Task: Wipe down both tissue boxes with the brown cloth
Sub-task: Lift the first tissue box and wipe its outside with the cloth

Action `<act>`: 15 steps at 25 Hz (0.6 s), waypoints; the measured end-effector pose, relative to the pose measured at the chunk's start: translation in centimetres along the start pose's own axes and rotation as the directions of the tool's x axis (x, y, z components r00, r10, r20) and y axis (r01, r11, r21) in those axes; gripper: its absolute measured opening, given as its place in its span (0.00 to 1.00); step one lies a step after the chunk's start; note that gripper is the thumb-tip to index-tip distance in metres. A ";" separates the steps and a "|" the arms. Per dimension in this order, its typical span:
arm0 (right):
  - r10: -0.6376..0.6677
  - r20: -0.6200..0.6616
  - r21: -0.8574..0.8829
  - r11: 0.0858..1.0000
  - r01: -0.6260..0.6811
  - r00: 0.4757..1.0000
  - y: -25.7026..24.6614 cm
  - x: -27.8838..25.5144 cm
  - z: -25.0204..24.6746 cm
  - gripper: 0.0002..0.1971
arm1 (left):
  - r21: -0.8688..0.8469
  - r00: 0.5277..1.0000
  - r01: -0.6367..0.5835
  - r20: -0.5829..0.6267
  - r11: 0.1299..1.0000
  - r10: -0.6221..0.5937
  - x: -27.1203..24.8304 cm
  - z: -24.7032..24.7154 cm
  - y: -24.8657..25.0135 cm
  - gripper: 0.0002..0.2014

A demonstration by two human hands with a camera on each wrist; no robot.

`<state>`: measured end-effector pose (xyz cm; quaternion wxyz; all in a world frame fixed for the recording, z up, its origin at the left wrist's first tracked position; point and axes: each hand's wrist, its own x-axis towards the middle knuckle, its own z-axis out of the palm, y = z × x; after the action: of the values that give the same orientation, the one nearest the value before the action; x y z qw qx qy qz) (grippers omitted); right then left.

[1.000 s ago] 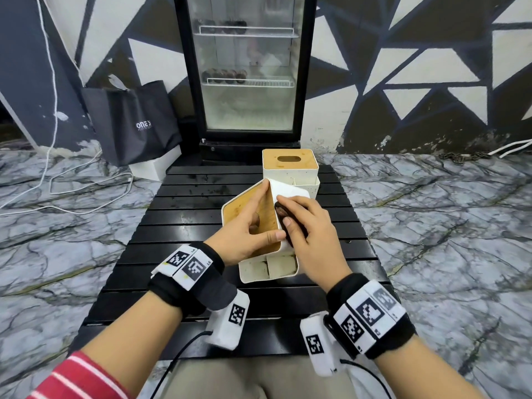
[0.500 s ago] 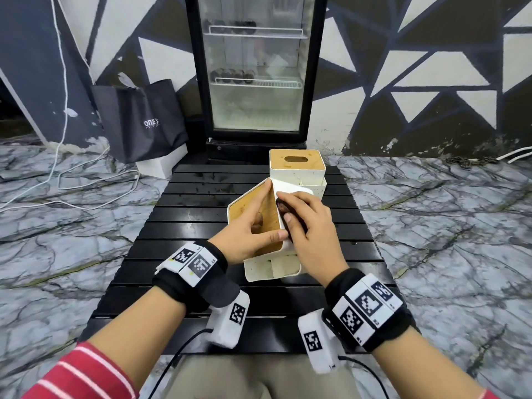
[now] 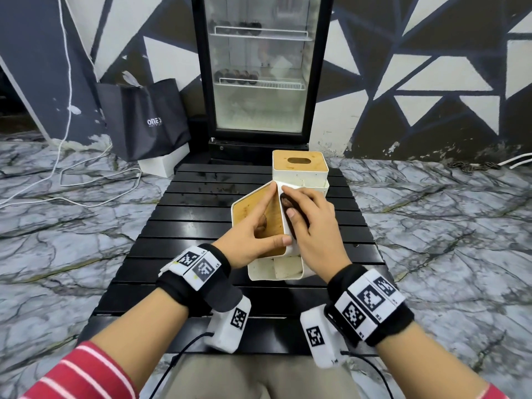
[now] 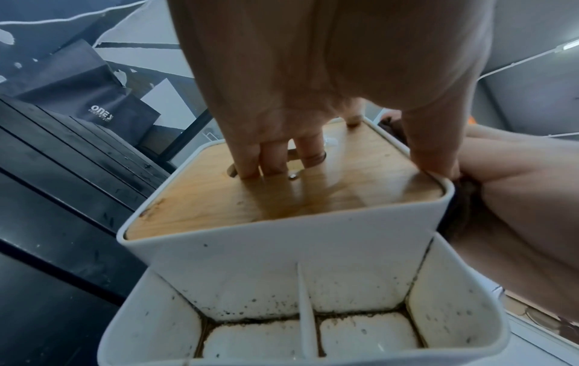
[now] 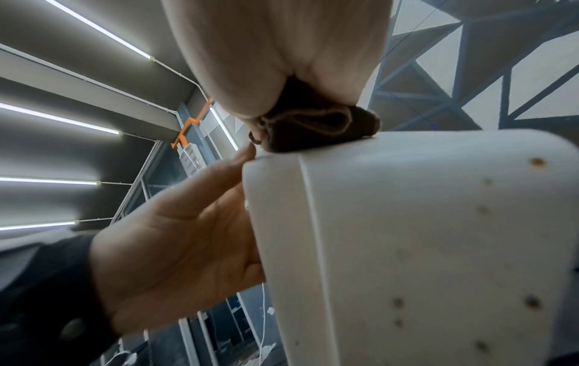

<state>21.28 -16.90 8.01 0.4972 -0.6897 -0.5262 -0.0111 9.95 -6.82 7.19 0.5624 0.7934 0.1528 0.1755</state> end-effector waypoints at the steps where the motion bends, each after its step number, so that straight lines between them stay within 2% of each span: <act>1: 0.008 -0.002 -0.003 1.000 -0.008 1.000 0.0 0.6 -0.2 0.18 | -0.001 1.000 0.002 -0.002 1.000 -0.002 0.0 0.1 0.1 0.44; 8: 0.110 -0.026 -0.051 0.992 -0.111 0.994 3.0 2.2 -1.1 0.19 | -0.017 1.000 0.012 -0.022 1.000 -0.012 0.0 0.3 0.2 0.43; 15: 0.167 -0.074 -0.047 0.984 -0.171 0.983 4.7 -2.5 -0.7 0.18 | -0.015 1.000 0.010 -0.028 1.000 -0.011 0.3 -0.2 -0.5 0.45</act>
<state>23.97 -18.97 3.89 0.4962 -0.7440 -0.4474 -0.0069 10.09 -6.39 6.76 0.5670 0.7859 0.1635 0.1848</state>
